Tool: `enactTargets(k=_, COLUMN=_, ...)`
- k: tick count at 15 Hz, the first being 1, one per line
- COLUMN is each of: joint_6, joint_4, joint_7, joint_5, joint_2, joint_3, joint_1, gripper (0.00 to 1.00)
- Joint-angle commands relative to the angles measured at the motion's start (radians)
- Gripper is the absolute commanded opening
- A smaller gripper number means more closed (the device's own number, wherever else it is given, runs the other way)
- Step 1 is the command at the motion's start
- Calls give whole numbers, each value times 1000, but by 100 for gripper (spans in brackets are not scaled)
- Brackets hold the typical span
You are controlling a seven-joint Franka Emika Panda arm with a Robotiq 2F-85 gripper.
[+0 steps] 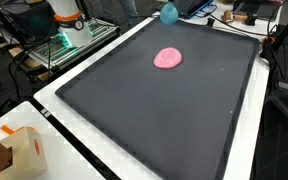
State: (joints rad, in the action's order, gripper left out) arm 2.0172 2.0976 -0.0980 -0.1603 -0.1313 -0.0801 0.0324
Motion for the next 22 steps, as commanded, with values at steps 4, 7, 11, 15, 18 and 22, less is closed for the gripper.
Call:
enactTargets(k=4, joint_6=-22, joint_4=-3, joint_7=-114, joint_5=108, joint_2=-22, joint_3=-31, joint_1=26, gripper=26)
enactTargets(k=7, joint_6=-3, joint_4=-5, joint_7=-89, joint_5=81, joint_2=-7, joint_3=-25, joint_1=29, gripper=51)
enactTargets(k=11, joint_6=-3, joint_4=-5, joint_7=-90, joint_5=82, joint_2=-7, joint_3=-25, joint_1=29, gripper=51)
enactTargets(k=15, joint_6=-31, joint_4=-32, joint_7=-204, joint_5=252, joint_2=18, joint_3=-82, joint_1=49, gripper=26)
enactTargets(k=18, joint_6=-70, joint_4=-67, joint_7=-320, joint_5=395, joint_2=65, joint_3=-141, joint_1=85, gripper=26)
enactTargets(k=22, joint_6=-149, joint_4=-146, joint_7=-480, joint_5=541, joint_2=168, joint_3=-193, joint_1=147, gripper=26)
